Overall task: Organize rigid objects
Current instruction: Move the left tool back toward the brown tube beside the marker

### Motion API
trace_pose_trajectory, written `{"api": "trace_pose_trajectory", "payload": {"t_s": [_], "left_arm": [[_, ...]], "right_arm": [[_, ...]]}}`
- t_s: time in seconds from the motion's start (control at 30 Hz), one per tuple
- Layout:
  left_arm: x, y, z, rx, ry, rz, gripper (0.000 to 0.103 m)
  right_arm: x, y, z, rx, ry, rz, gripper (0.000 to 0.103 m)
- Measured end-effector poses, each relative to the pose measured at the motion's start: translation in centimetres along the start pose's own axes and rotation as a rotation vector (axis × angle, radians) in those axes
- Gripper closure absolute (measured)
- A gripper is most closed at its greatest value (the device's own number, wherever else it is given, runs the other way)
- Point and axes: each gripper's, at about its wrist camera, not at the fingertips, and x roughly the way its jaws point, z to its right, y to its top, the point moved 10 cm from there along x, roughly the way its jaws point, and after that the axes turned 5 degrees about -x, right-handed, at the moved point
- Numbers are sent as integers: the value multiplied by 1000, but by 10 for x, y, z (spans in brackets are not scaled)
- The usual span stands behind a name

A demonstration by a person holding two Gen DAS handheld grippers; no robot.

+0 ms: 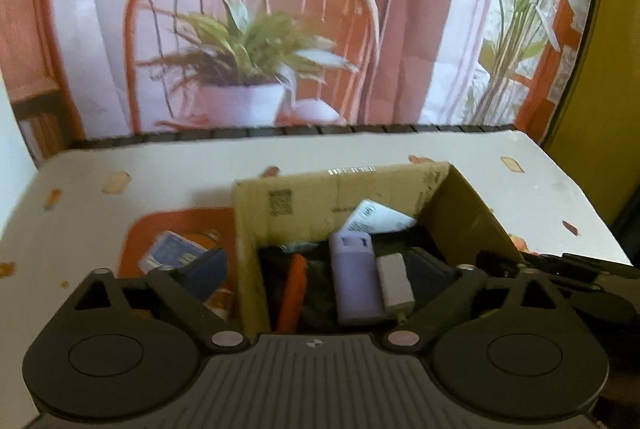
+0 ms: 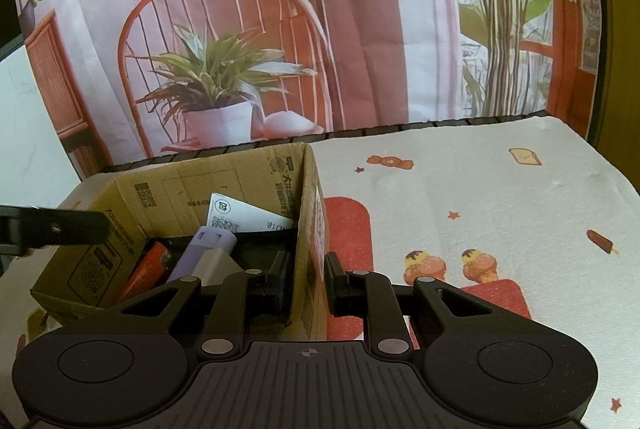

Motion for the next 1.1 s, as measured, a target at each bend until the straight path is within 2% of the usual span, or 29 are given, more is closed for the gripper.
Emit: {"api": "trace_pose_trajectory", "payload": {"t_s": [0.13,0.2,0.4,0.6,0.67,0.93,1.1], "left_arm": [[-9,-1,-4,9,5,-4,3],[-13,-4,-10,9,25,-12,0],[-20,-15,-29,-13,74,-43,0],[-24,-26,-55,15,196,-71,0],[-30,-28,-66,-6,216,-50,0],[-42,-44,-110,-293,69,-33,0],[-48,-50,-130,-295,136,-12,0]], "right_arm": [[-1,0,0,1,1,1,85],[-2,0,0,-2,2,2,85],[-5,0,-2,-7,3,2,85],[-5,0,-3,-8,2,2,85],[-4,-1,-3,-9,3,0,84],[-5,-1,-4,-11,0,-1,84],[-5,-1,-4,-11,0,-1,84]]}}
